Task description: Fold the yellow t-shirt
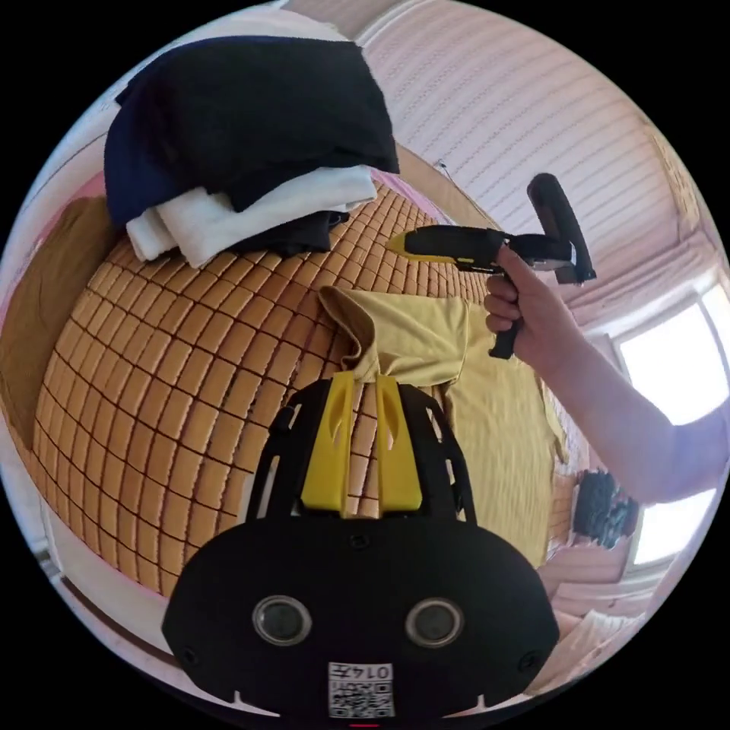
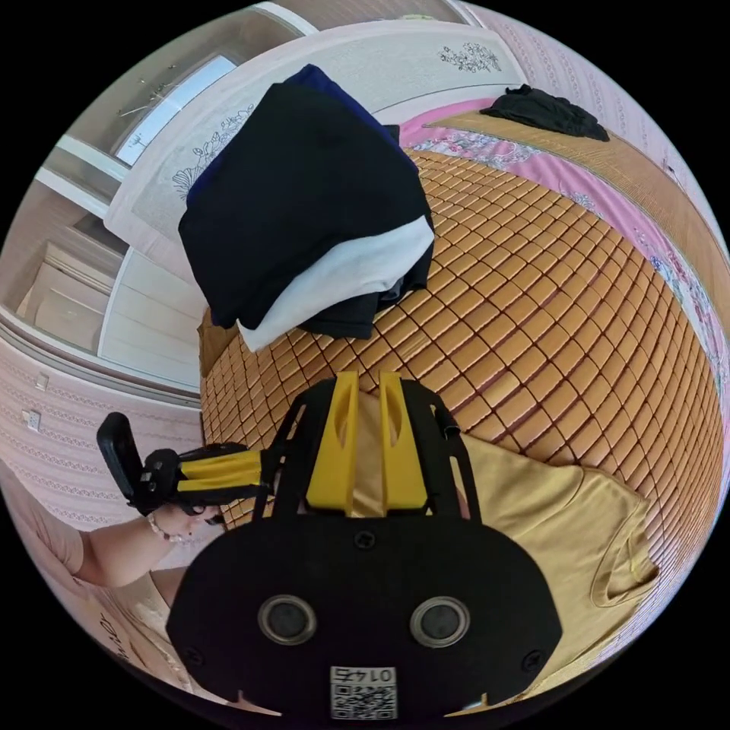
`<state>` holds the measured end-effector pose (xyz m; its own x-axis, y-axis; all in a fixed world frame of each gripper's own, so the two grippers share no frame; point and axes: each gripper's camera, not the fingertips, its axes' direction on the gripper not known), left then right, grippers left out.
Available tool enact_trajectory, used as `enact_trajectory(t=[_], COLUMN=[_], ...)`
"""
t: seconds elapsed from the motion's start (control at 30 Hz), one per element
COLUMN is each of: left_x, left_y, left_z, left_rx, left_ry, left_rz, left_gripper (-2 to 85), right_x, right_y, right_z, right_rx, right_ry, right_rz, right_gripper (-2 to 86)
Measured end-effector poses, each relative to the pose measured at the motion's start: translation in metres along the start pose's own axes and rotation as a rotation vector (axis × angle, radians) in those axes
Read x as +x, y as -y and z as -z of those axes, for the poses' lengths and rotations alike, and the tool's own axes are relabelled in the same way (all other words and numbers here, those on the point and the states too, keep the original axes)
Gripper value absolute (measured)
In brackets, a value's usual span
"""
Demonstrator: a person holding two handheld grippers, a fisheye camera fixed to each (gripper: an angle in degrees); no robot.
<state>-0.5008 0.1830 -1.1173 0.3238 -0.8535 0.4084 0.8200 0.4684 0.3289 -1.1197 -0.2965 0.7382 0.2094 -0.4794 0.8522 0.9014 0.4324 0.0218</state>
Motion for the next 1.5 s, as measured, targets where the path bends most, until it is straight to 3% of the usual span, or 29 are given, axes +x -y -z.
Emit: enact_trajectory(t=[0.17,0.33,0.5,0.67,0.83,1.03,1.17,1.33,1.5], left_x=[0.019,0.021,-0.017,-0.058,-0.042,-0.026,-0.017,-0.009,0.024], left_y=[0.029,0.047,0.064,0.061,0.064,0.069,0.063,0.052,0.031], left_z=[-0.003,-0.033,-0.002,-0.022,-0.009,-0.034,-0.050,-0.060,-0.044], left_rx=[-0.083,-0.189,-0.199,-0.285,-0.233,-0.201,-0.193,-0.187,-0.041], left_ry=[0.118,0.118,-0.146,-0.113,-0.058,-0.009,0.030,0.045,0.013], left_rz=[-0.278,-0.313,0.041,0.219,0.141,0.127,0.110,0.079,-0.033], left_gripper=[9.1,2.2,-0.4,3.4,5.4,6.3,3.4,-0.3,-0.8], right_x=[-0.016,-0.022,-0.017,-0.017,-0.032,-0.062,-0.080,-0.073,-0.043], right_y=[0.001,0.003,0.008,0.007,-0.008,-0.001,-0.005,-0.012,-0.061], right_z=[-0.042,-0.055,-0.057,-0.046,-0.024,-0.056,-0.056,-0.038,0.057], right_rx=[-0.103,-0.068,-0.065,-0.054,0.006,-0.103,-0.068,-0.049,0.225], right_ry=[-0.074,-0.162,-0.153,-0.129,-0.133,-0.159,-0.268,-0.198,-0.024], right_rz=[0.076,0.091,0.077,0.048,0.062,0.097,0.128,0.086,-0.058], right_gripper=[6.0,0.5,-0.6,-0.5,0.5,7.9,5.2,1.8,0.9])
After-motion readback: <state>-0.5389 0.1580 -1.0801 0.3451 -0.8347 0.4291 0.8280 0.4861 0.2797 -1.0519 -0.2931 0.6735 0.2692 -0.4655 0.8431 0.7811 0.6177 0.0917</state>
